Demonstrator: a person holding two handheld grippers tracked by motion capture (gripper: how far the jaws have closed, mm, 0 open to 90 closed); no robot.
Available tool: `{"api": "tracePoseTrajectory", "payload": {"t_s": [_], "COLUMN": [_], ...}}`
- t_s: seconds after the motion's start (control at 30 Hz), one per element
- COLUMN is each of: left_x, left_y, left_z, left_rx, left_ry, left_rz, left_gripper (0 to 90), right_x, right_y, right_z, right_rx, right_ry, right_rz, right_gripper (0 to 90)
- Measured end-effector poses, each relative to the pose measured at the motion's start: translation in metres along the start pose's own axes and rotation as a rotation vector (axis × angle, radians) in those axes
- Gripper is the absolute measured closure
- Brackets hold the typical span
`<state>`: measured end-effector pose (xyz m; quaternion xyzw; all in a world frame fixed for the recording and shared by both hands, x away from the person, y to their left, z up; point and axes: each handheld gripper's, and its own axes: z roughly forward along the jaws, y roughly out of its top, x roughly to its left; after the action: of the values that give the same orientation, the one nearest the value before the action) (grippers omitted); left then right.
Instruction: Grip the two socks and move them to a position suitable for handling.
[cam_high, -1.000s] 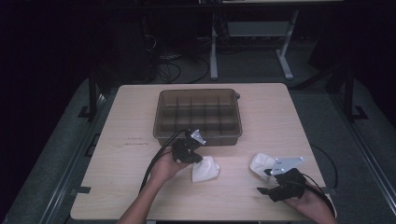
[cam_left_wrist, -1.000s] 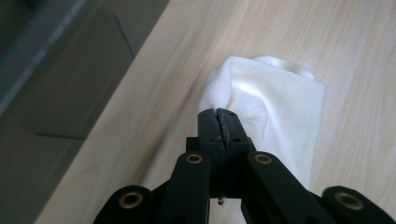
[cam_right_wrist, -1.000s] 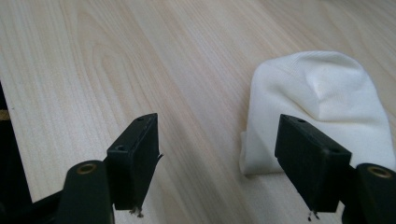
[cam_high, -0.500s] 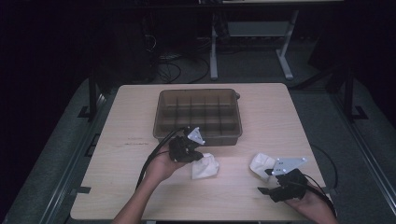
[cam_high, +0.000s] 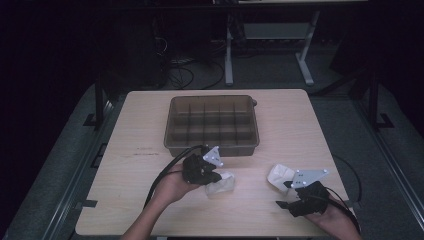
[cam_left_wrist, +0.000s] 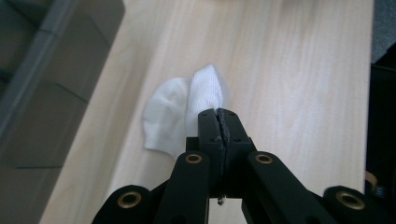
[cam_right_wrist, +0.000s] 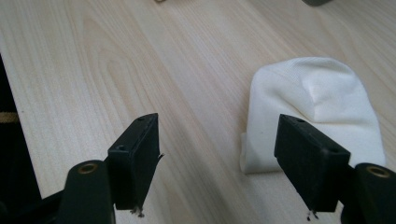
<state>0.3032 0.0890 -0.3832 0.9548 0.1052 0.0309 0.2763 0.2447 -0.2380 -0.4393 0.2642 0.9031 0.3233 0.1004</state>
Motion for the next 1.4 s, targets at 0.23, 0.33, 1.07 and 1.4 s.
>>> {"api": "tracePoseTrajectory", "payload": {"t_s": [0.23, 0.33, 1.07, 1.4], "left_x": [-0.011, -0.014, -0.038, -0.044], "left_y": [0.000, -0.001, -0.016, -0.027], "left_z": [0.000, 0.001, 0.020, 0.024], "left_rx": [0.013, 0.015, 0.069, 0.084], "left_ry": [-0.032, -0.048, -0.123, -0.140], "left_rz": [0.019, 0.024, 0.051, 0.064], "left_gripper": [89.5, 89.5, 89.9, 89.9], "right_x": [0.000, 0.000, 0.000, 0.002], "right_y": [0.000, 0.000, 0.000, 0.000], "right_z": [0.001, 0.001, 0.003, 0.004], "right_rx": [0.001, 0.000, 0.012, 0.014], "right_ry": [0.002, 0.003, 0.006, 0.011], "right_rz": [0.000, 0.002, -0.002, -0.003], "right_gripper": [30.5, 30.5, 30.5, 30.6]}}
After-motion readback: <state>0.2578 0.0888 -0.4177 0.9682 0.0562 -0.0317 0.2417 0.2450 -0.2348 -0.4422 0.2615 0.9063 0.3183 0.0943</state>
